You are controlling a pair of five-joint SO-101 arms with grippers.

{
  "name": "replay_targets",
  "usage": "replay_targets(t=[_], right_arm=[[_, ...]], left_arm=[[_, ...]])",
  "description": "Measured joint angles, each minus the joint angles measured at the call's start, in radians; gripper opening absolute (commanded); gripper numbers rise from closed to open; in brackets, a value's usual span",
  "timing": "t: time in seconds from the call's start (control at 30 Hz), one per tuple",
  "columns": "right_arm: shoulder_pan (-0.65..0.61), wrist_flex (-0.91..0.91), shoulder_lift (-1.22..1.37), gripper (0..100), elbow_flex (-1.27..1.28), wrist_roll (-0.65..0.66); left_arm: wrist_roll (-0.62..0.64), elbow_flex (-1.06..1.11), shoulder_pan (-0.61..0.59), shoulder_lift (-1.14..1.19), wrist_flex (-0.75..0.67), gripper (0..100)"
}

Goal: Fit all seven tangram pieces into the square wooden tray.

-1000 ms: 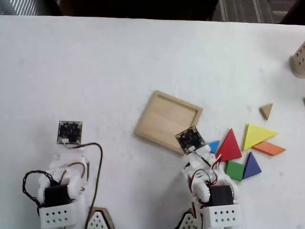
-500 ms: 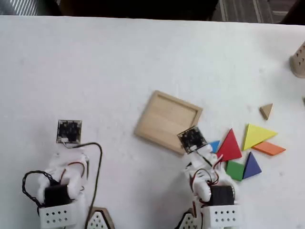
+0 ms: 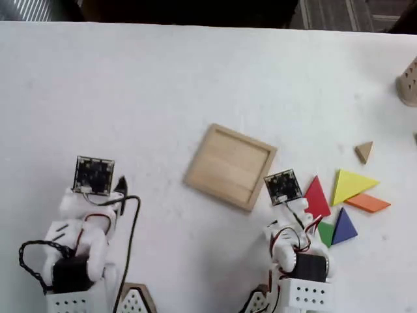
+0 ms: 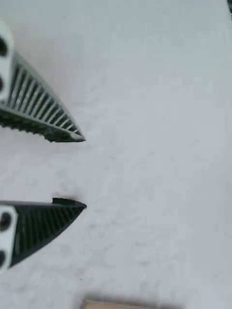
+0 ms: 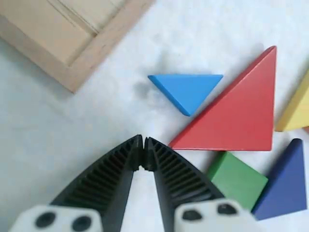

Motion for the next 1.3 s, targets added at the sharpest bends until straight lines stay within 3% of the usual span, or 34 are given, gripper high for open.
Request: replay_targets(t=[0.23, 0.37, 0.57, 0.9, 1.3], right_arm=[[0.0, 0.0, 0.0, 1.8, 0.0, 0.0], [0.0, 0.0, 0.0, 1.8, 0.0, 0.0], [0.011, 0.0, 0.0, 1.8, 0.0, 0.0], [0.011, 0.0, 0.0, 1.8, 0.0, 0.0], [0.011, 0.0, 0.0, 1.8, 0.0, 0.0]], left_arm=[[0.028, -0.31, 0.109, 0.307, 0.063, 16], [0.052, -0.473, 0.244, 0.572, 0.112, 16], [0.081, -0.571, 0.427, 0.901, 0.031, 16], [0.117, -0.747, 0.502, 1.433, -0.279, 16], [0.101, -1.197, 0.503, 2.073, -0.255, 16]])
